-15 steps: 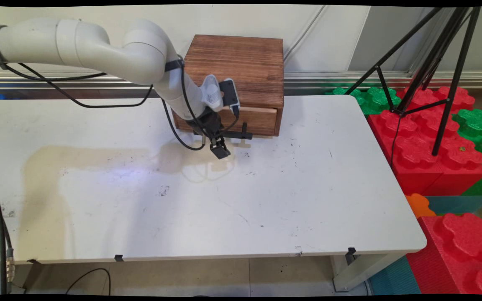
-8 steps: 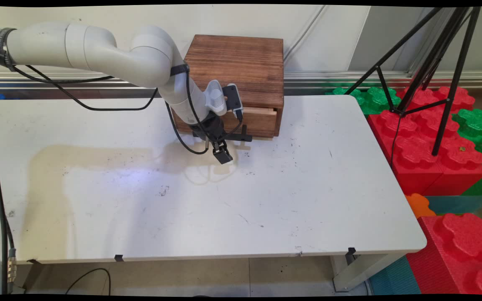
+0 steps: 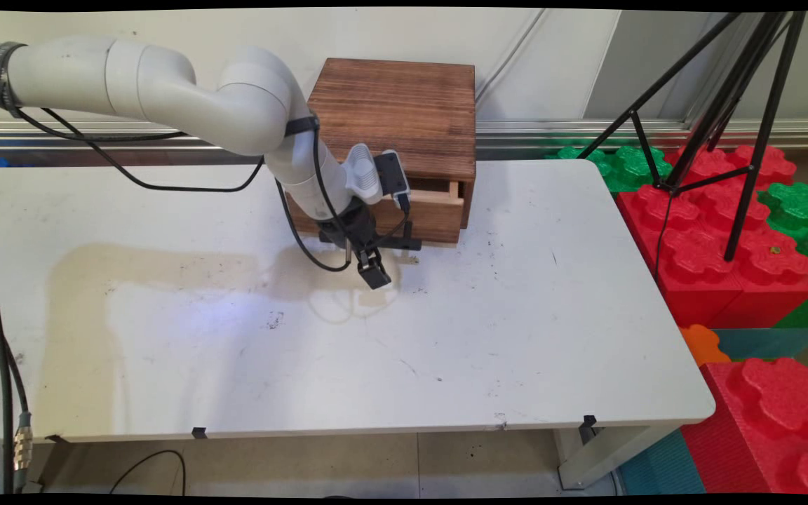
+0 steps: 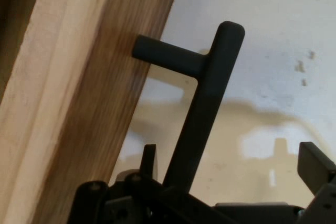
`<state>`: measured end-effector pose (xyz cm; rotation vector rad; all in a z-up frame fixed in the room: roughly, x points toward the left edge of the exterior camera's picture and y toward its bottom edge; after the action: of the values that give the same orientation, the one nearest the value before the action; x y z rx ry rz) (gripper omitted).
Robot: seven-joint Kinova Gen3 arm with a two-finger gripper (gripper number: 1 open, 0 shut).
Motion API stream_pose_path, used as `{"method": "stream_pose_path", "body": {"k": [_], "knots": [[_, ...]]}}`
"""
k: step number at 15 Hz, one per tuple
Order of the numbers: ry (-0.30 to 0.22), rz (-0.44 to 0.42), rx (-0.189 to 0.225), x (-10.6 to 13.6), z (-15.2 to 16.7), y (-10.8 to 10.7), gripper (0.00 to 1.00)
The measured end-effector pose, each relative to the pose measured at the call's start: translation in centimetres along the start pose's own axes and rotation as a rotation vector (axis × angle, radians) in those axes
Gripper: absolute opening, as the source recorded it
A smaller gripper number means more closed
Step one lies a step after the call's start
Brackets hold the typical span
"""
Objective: Open the drawer
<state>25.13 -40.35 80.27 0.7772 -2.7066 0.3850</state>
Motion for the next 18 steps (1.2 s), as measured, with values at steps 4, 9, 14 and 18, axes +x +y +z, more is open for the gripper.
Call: {"method": "stream_pose_path", "body": {"k": [4, 9, 14, 18], "knots": [[-0.018, -0.012, -0.016, -0.5, -0.7, 1.7, 1.0], [-0.037, -0.023, -0.034, -1.2, -1.7, 4.0, 1.0], [-0.044, -0.03, -0.038, -1.9, -2.7, 6.5, 1.0], [-0.048, -0.032, -0.044, -2.5, -3.5, 8.5, 1.0]]}}
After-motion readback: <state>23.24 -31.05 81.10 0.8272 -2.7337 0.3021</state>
